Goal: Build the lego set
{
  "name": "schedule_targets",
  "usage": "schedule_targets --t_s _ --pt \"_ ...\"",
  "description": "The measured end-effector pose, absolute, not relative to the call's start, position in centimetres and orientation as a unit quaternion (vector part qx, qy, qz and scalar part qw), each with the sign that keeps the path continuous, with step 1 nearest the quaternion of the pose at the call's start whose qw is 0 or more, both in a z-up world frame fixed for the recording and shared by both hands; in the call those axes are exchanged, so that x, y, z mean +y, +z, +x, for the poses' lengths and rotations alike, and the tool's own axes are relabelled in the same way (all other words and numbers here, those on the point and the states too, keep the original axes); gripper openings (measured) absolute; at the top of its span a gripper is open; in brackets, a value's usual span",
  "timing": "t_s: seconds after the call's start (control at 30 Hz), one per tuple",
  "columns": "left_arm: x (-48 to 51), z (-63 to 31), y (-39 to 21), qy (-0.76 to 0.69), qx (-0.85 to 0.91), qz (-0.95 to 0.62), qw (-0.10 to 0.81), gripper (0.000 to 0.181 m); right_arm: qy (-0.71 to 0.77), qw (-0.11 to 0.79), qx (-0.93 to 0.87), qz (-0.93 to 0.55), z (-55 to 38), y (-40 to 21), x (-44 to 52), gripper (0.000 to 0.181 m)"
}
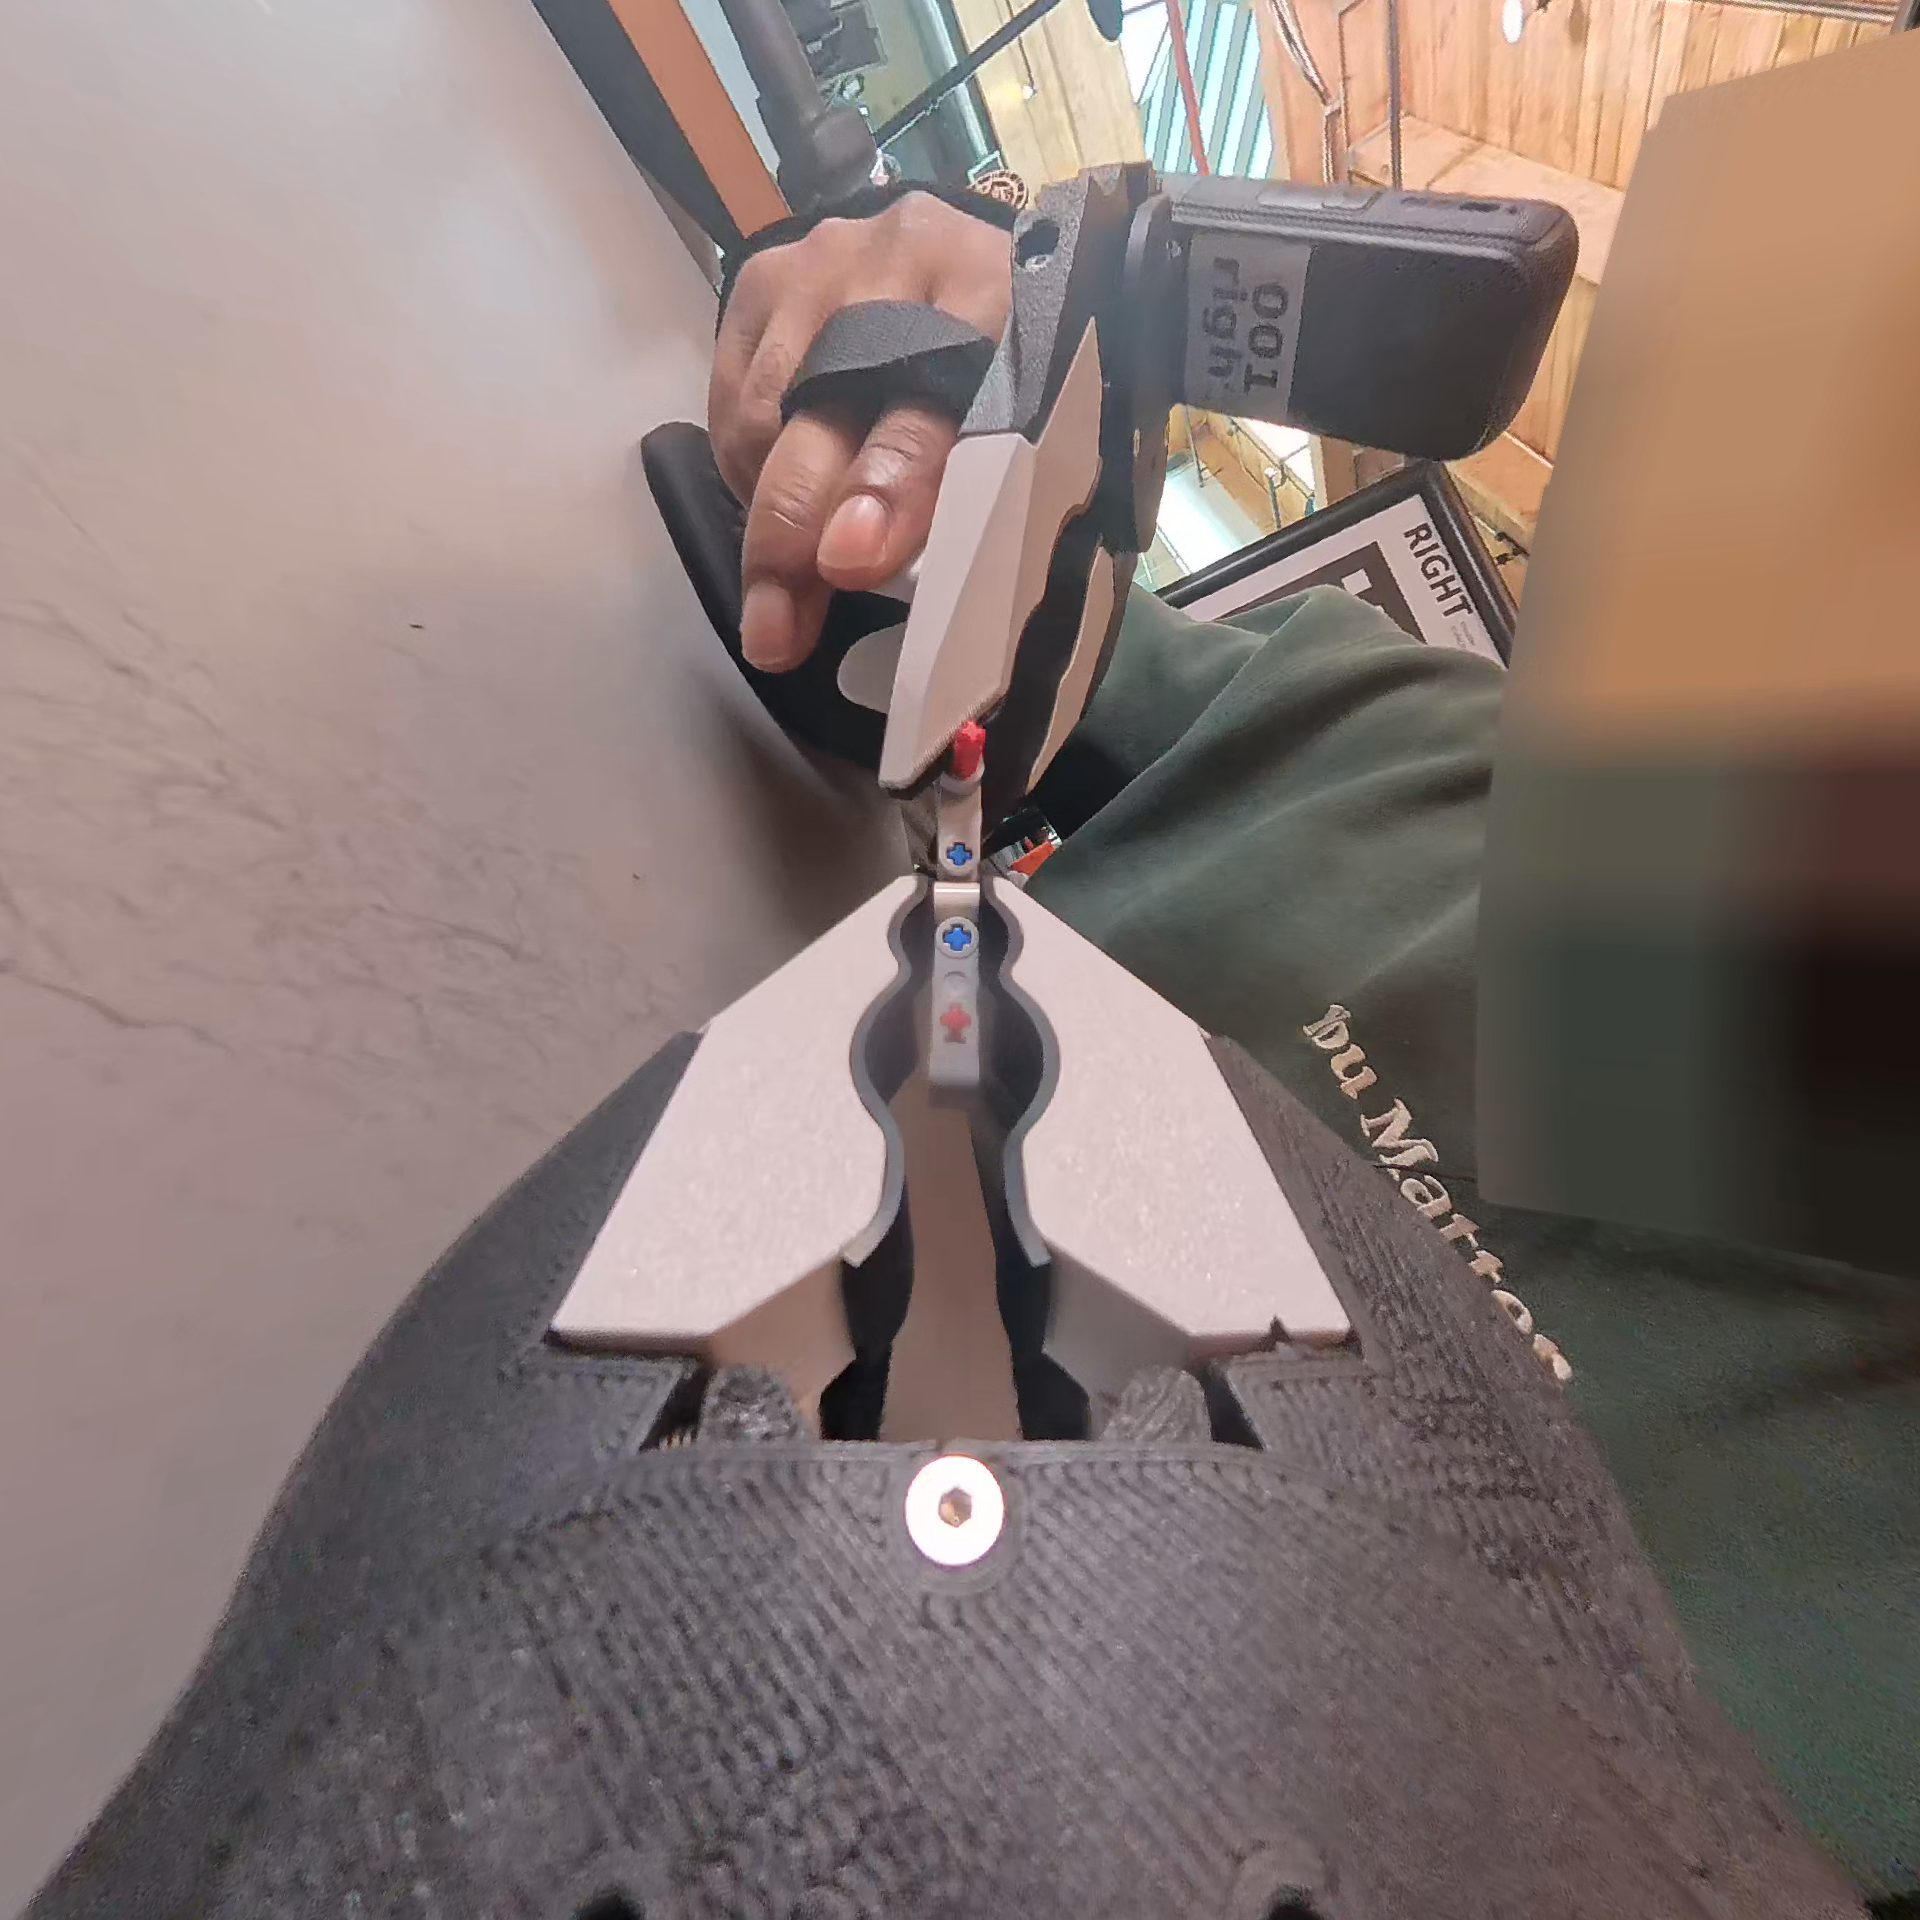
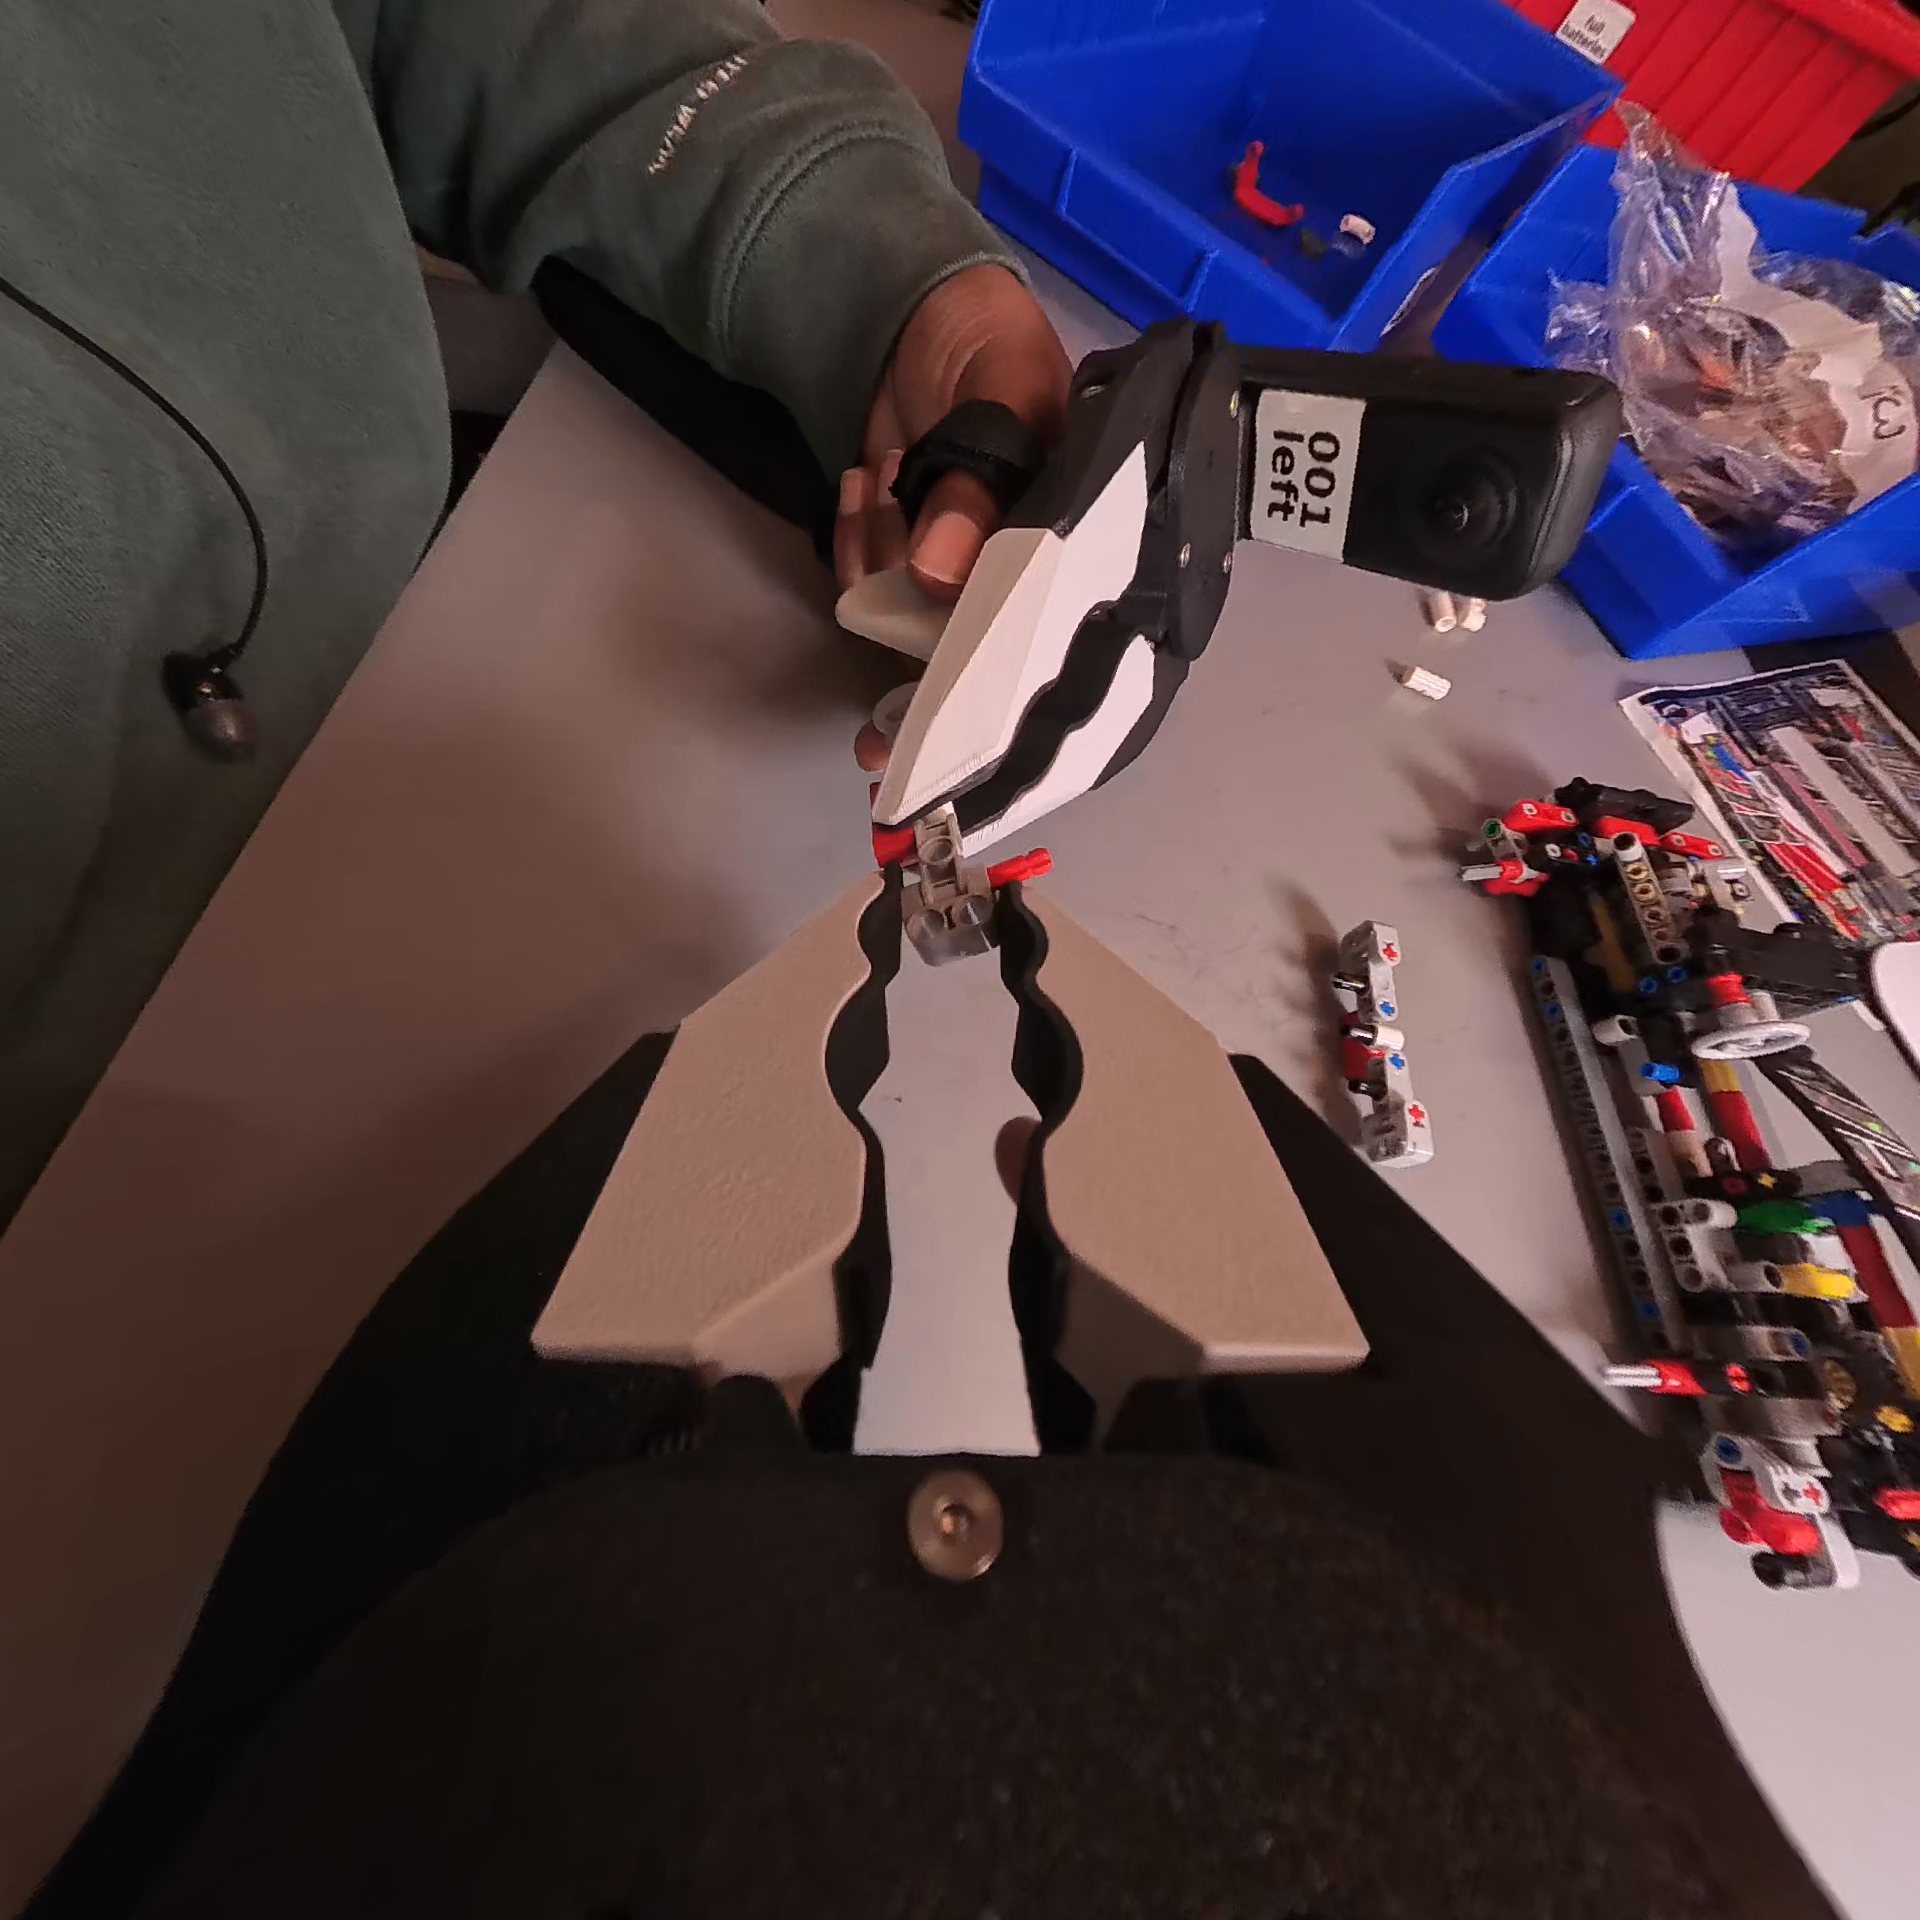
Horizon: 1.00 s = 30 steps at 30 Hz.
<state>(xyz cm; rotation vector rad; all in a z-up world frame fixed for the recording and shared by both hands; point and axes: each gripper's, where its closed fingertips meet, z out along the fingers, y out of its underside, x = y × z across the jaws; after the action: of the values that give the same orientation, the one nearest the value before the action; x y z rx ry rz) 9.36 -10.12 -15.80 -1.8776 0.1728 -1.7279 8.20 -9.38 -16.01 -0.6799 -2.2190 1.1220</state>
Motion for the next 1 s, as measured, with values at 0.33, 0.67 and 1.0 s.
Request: schedule_targets --t_s 0.33,0.67,1.0 --pt "-10.6 9.7 -15.3 -0.662 0.077 -0.690 0.283 0.005 0.434 0.296 -0.827 -0.200 8.7 -14.5 -9.4 0.047" --pt "-11.3 10.3 -15.0 -0.677 0.093 -0.680 0.266 0.005 0.457 0.295 -0.822 -0.170 8.9 -14.6 -10.8 0.027" --pt "-11.0 9.9 -14.5 -0.696 0.066 -0.662 0.271 0.005 0.463 0.296 -0.810 -0.204 8.7 -14.3 -10.8 0.017"
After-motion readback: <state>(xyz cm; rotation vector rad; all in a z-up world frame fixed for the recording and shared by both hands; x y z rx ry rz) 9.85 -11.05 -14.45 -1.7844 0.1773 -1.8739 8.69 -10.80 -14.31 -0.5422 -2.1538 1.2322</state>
